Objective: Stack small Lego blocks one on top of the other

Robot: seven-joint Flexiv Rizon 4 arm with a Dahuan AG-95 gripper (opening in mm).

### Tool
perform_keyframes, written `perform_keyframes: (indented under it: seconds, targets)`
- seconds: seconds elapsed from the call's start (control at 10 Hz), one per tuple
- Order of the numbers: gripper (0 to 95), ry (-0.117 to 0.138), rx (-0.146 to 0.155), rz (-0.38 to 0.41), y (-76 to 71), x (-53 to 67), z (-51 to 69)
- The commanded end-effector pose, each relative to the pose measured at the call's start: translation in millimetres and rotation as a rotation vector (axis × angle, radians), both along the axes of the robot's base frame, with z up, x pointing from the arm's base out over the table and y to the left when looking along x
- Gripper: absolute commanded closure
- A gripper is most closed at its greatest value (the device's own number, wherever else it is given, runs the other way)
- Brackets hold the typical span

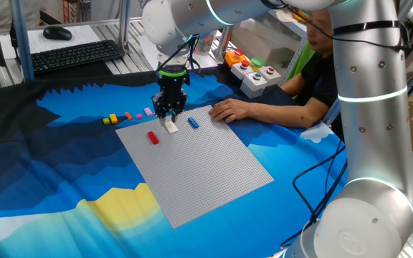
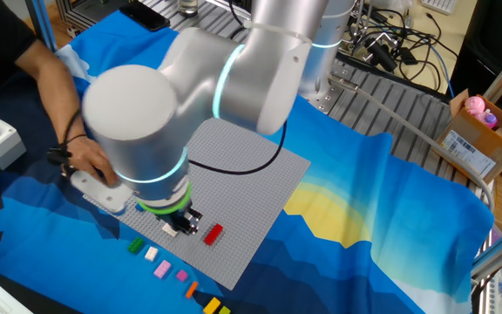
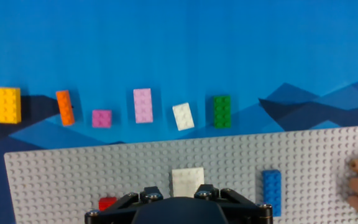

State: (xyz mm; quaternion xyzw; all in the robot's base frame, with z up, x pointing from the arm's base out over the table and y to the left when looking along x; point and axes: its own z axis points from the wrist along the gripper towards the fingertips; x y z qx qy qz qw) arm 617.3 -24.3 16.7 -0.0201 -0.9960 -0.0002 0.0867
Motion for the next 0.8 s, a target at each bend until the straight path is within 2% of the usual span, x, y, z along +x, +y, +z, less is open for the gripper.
perform_keyframes:
  seconds: [0.1, 0.5, 0.8]
  targets:
    - [95.0, -0.001, -0.005, 0.002, 0.0, -2.2, 1.7]
    - [95.0, 0.000, -0.005, 0.001, -0.2, -2.7, 1.8]
    - [95.0, -0.002, -0.009, -0.004, 1.0, -4.1, -4.1]
